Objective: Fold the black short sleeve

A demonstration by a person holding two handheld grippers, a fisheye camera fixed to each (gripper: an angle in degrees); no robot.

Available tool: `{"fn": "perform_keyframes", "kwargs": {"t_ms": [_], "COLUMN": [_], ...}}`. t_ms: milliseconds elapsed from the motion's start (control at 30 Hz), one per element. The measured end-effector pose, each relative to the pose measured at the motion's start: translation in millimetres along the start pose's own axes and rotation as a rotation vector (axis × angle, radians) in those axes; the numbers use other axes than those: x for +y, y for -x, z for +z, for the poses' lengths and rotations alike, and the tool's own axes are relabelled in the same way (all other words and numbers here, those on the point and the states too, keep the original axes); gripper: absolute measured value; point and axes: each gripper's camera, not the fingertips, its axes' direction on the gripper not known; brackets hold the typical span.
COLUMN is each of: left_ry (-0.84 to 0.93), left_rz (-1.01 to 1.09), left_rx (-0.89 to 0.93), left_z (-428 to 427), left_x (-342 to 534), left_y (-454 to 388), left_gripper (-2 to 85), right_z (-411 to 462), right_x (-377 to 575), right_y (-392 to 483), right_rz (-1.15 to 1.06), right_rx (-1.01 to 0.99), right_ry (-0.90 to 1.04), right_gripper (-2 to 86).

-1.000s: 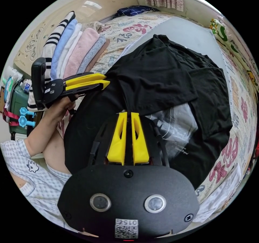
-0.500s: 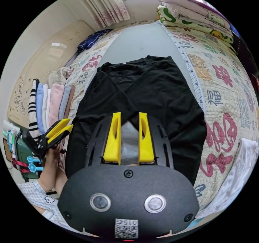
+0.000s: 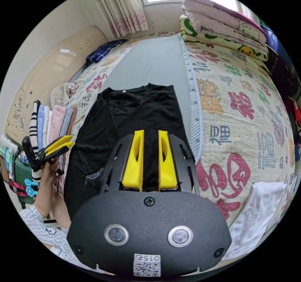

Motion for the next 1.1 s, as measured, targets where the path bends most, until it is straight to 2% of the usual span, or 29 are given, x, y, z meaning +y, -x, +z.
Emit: {"fn": "perform_keyframes", "kwargs": {"t_ms": [167,233,333,467,600,700,767,900,1100], "left_ry": [-0.025,-0.010,0.014,0.137,0.164,0.214,0.236,0.220,0.047], "left_rz": [-0.250,-0.281,-0.233,-0.169,-0.092,-0.033,-0.002,0.034,0.062], "left_rx": [0.028,0.037,-0.006,-0.050,-0.071,-0.103,-0.066,-0.132,-0.187], "left_z": [55,76,103,147,158,166,168,159,94], "left_x": [-100,-124,-157,-188,-198,-206,-213,-225,-265], "left_y": [63,79,83,78,72,69,65,52,16], "left_gripper": [10.7,10.7,11.2,11.5,9.0,7.3,3.9,0.9,0.4], "right_z": [-3,3,16,32,35,36,33,21,-59], "right_x": [-36,-46,-62,-78,-86,-89,-84,-74,-59], "right_y": [-13,-11,-1,15,20,25,30,37,44], "right_rz": [0.061,0.063,0.032,-0.002,0.021,0.041,0.063,0.051,0.087], "right_rx": [-0.082,-0.062,-0.011,0.062,-0.002,0.011,0.074,0.038,0.094], "right_ry": [-0.040,-0.041,-0.022,0.011,0.018,0.047,0.052,0.046,-0.150], "right_gripper": [11.3,12.0,13.3,15.5,15.4,11.7,6.1,0.7,-0.6]}}
